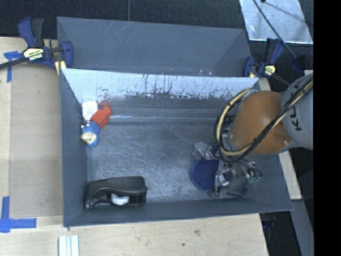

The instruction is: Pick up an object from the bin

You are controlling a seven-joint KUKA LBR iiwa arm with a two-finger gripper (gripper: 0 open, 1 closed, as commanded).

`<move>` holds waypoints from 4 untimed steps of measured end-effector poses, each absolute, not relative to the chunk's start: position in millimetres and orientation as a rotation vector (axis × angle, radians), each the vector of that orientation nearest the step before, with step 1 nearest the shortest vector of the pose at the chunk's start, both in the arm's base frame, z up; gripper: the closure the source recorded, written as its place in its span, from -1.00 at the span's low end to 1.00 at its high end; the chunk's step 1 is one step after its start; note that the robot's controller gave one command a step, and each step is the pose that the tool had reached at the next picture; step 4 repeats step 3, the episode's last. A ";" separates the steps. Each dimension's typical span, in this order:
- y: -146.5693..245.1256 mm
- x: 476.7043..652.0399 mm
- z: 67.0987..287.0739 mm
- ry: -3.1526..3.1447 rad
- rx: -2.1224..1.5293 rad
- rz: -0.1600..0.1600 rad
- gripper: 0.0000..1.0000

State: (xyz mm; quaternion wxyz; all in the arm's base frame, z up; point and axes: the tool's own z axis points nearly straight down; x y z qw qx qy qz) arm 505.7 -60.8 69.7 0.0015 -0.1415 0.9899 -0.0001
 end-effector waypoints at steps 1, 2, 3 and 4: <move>-60.0 507.2 72.3 3.102 -0.446 -0.001 1.00; -72.7 498.7 160.5 2.769 -1.473 -0.004 1.00; -62.9 496.5 223.4 2.756 -1.491 -0.007 1.00; -62.9 496.5 223.4 2.756 -1.491 -0.007 1.00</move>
Offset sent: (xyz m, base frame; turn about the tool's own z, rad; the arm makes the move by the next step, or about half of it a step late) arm 0.0000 0.0000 0.0000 0.0000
